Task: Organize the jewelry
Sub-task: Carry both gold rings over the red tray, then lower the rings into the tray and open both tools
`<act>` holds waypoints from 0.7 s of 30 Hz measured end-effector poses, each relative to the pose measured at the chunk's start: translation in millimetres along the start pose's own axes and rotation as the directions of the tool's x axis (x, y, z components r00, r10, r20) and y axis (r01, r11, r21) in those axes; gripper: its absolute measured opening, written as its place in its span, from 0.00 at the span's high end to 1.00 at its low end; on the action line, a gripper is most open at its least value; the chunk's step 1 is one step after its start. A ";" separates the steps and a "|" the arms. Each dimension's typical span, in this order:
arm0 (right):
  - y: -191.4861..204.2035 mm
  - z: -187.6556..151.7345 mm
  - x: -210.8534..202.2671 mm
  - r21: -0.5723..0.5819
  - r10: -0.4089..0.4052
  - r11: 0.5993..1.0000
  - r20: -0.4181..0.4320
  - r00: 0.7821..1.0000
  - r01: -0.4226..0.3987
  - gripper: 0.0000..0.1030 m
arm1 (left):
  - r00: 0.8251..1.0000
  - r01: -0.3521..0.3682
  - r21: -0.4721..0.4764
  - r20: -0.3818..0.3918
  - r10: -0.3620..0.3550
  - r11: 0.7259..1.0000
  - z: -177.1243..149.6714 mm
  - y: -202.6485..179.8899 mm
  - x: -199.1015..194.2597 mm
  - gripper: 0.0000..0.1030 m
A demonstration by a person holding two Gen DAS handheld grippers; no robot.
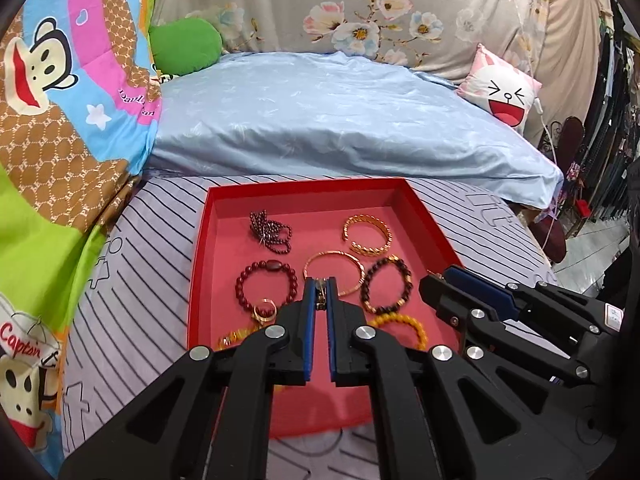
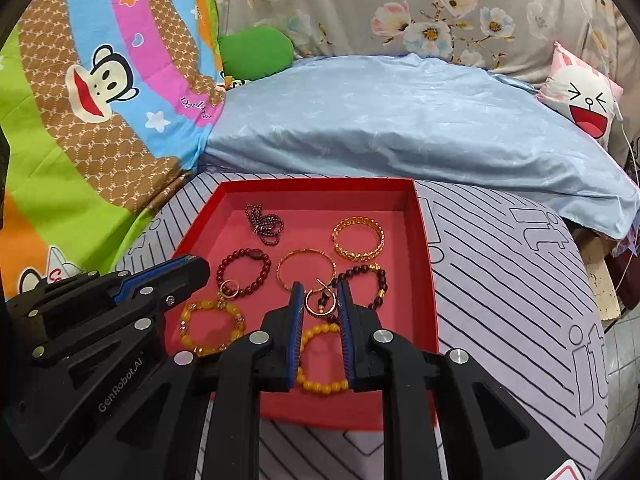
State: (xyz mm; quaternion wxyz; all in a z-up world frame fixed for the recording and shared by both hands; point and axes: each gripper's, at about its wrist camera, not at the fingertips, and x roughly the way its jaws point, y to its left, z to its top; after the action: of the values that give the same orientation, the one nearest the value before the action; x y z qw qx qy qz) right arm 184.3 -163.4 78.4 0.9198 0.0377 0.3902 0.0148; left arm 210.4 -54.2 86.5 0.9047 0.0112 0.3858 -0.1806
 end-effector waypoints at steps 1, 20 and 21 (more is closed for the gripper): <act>-0.7 1.6 4.3 0.001 -0.001 1.000 -0.005 1.000 0.001 0.85 | 1.000 -0.003 0.001 -0.004 0.003 1.000 1.5 0.8 5.1 0.95; -9.2 9.4 54.4 0.011 0.004 1.000 -0.066 0.998 -0.004 0.84 | 0.998 0.001 -0.018 -0.068 -0.002 1.000 4.5 11.1 55.6 0.95; -9.2 9.2 55.1 0.013 0.005 1.000 -0.067 0.998 -0.004 0.84 | 0.998 0.001 -0.020 -0.069 -0.002 1.000 4.4 11.7 56.2 0.95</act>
State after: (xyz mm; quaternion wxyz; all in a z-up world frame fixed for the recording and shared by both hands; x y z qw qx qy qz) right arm 229.2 -170.0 44.6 0.9060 0.0439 0.4207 0.0155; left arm 253.3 -61.8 48.8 0.8908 0.0079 0.4186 -0.1769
